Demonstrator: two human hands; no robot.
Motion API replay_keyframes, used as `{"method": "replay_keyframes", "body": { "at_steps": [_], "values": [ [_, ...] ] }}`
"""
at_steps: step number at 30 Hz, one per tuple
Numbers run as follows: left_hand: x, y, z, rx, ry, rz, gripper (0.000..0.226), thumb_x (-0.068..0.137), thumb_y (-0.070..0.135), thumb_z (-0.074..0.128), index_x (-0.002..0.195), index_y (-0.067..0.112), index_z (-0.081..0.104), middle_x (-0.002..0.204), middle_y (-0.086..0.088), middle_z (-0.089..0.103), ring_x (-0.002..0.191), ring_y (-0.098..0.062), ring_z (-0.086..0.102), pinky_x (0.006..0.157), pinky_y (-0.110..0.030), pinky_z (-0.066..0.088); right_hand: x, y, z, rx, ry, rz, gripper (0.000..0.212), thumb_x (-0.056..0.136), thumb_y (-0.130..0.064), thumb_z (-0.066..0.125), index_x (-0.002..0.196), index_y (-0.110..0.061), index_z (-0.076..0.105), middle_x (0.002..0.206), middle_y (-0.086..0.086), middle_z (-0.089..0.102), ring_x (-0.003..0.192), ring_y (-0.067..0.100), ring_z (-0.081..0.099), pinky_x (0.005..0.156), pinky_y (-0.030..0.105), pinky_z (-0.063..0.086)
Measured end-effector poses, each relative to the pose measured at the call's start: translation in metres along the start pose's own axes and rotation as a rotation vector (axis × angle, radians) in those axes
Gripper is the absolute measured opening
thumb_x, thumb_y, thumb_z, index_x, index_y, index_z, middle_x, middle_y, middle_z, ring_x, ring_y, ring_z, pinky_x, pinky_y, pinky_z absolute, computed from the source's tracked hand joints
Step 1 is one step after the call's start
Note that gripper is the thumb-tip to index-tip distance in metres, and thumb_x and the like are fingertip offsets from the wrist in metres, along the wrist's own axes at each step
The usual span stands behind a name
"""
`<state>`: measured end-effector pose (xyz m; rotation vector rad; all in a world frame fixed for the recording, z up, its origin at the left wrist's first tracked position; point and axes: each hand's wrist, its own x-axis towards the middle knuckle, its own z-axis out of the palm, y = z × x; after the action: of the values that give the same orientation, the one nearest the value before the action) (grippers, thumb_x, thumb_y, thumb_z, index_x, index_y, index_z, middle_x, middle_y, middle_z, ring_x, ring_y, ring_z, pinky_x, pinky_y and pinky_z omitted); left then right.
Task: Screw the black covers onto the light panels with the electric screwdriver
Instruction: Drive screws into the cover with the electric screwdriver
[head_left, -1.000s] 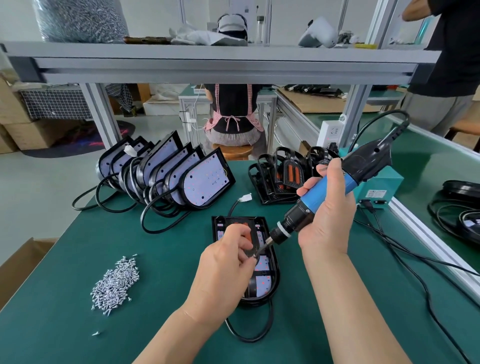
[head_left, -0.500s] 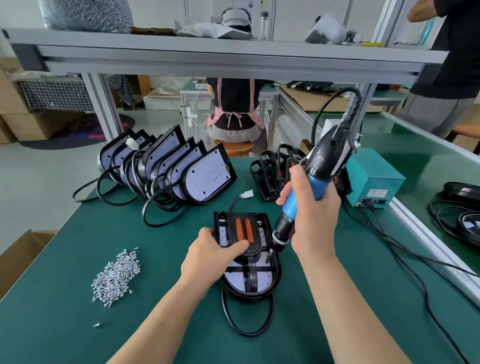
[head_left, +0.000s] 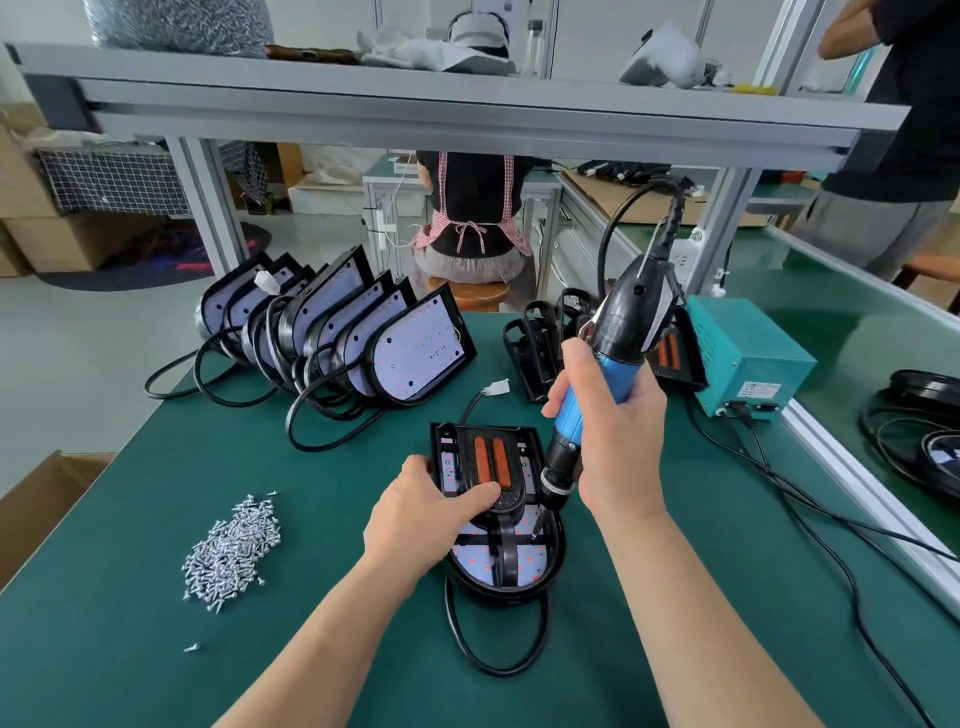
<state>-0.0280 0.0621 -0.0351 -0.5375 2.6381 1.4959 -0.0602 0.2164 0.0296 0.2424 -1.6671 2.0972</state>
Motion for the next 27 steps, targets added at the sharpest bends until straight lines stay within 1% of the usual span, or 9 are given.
{"method": "replay_keyframes", "body": {
  "at_steps": [3, 10, 14, 16, 19, 20, 23, 25, 27],
  "values": [
    [0.002, -0.002, 0.002, -0.011, -0.006, 0.008, 0.052, 0.063, 0.066, 0.073, 0.096, 0.031, 0.054, 0.094, 0.012, 0.068, 0.089, -0.012, 0.064, 0.085, -0.042, 0.055, 0.002, 0.001, 0.002, 0.012, -0.038, 0.017, 0.014, 0.081, -0.041, 0.073, 0.076, -0.032, 0.065, 0.058, 0.004, 0.058, 0.053, 0.016, 0.054, 0.056, 0.024, 0.049],
    [0.005, -0.004, 0.004, -0.059, -0.021, 0.003, 0.057, 0.057, 0.066, 0.071, 0.098, 0.03, 0.057, 0.094, 0.013, 0.069, 0.09, -0.013, 0.065, 0.087, -0.044, 0.054, 0.003, 0.007, -0.004, 0.017, -0.053, 0.031, 0.022, 0.081, -0.036, 0.069, 0.073, -0.021, 0.056, 0.051, 0.005, 0.054, 0.048, 0.015, 0.048, 0.055, 0.021, 0.045],
    [0.005, -0.005, 0.005, -0.091, -0.028, 0.003, 0.055, 0.054, 0.065, 0.071, 0.097, 0.034, 0.057, 0.093, 0.015, 0.07, 0.09, -0.011, 0.066, 0.087, -0.042, 0.055, 0.003, 0.01, -0.006, 0.033, -0.074, 0.052, 0.023, 0.082, -0.036, 0.068, 0.072, -0.021, 0.055, 0.05, 0.004, 0.054, 0.05, 0.016, 0.047, 0.057, 0.023, 0.045],
    [0.006, -0.005, 0.005, -0.091, -0.022, 0.004, 0.054, 0.055, 0.065, 0.071, 0.097, 0.034, 0.057, 0.093, 0.016, 0.07, 0.09, -0.011, 0.066, 0.086, -0.041, 0.055, 0.004, 0.011, -0.009, 0.051, -0.113, 0.059, 0.026, 0.084, -0.034, 0.066, 0.07, -0.017, 0.053, 0.051, 0.004, 0.054, 0.051, 0.017, 0.046, 0.058, 0.023, 0.045],
    [0.005, -0.005, 0.005, -0.095, -0.019, -0.004, 0.054, 0.056, 0.064, 0.072, 0.098, 0.034, 0.057, 0.094, 0.015, 0.07, 0.09, -0.011, 0.066, 0.087, -0.041, 0.055, 0.004, 0.009, -0.008, 0.044, -0.231, 0.052, 0.029, 0.087, -0.03, 0.064, 0.064, -0.015, 0.053, 0.051, 0.006, 0.053, 0.052, 0.018, 0.047, 0.062, 0.022, 0.046],
    [0.005, -0.004, 0.005, -0.098, -0.021, -0.006, 0.055, 0.055, 0.064, 0.072, 0.098, 0.034, 0.057, 0.094, 0.015, 0.07, 0.091, -0.011, 0.066, 0.087, -0.041, 0.055, 0.003, 0.008, -0.007, 0.038, -0.274, 0.05, 0.026, 0.087, -0.028, 0.065, 0.066, -0.015, 0.055, 0.051, 0.007, 0.053, 0.052, 0.019, 0.048, 0.063, 0.022, 0.047],
    [0.004, -0.004, 0.004, -0.103, -0.022, 0.0, 0.055, 0.055, 0.065, 0.072, 0.097, 0.032, 0.057, 0.094, 0.014, 0.07, 0.09, -0.011, 0.066, 0.087, -0.042, 0.055, 0.001, 0.003, -0.001, 0.056, -0.368, 0.064, 0.006, 0.085, -0.028, 0.068, 0.084, -0.022, 0.066, 0.055, 0.005, 0.055, 0.052, 0.018, 0.051, 0.063, 0.022, 0.049],
    [0.004, -0.005, 0.003, -0.116, -0.029, 0.007, 0.053, 0.057, 0.063, 0.073, 0.097, 0.032, 0.058, 0.094, 0.014, 0.07, 0.09, -0.01, 0.066, 0.086, -0.041, 0.055, 0.0, -0.002, 0.0, 0.098, -0.388, 0.079, 0.008, 0.083, -0.029, 0.07, 0.09, -0.025, 0.071, 0.057, 0.003, 0.057, 0.052, 0.017, 0.052, 0.059, 0.023, 0.048],
    [0.003, -0.005, 0.002, -0.132, -0.037, 0.01, 0.05, 0.059, 0.061, 0.074, 0.097, 0.032, 0.058, 0.094, 0.014, 0.07, 0.09, -0.009, 0.066, 0.087, -0.04, 0.055, 0.001, -0.012, 0.001, 0.123, -0.388, 0.072, 0.01, 0.081, -0.029, 0.072, 0.089, -0.024, 0.072, 0.057, 0.002, 0.057, 0.05, 0.017, 0.052, 0.057, 0.025, 0.048]
  ]
}}
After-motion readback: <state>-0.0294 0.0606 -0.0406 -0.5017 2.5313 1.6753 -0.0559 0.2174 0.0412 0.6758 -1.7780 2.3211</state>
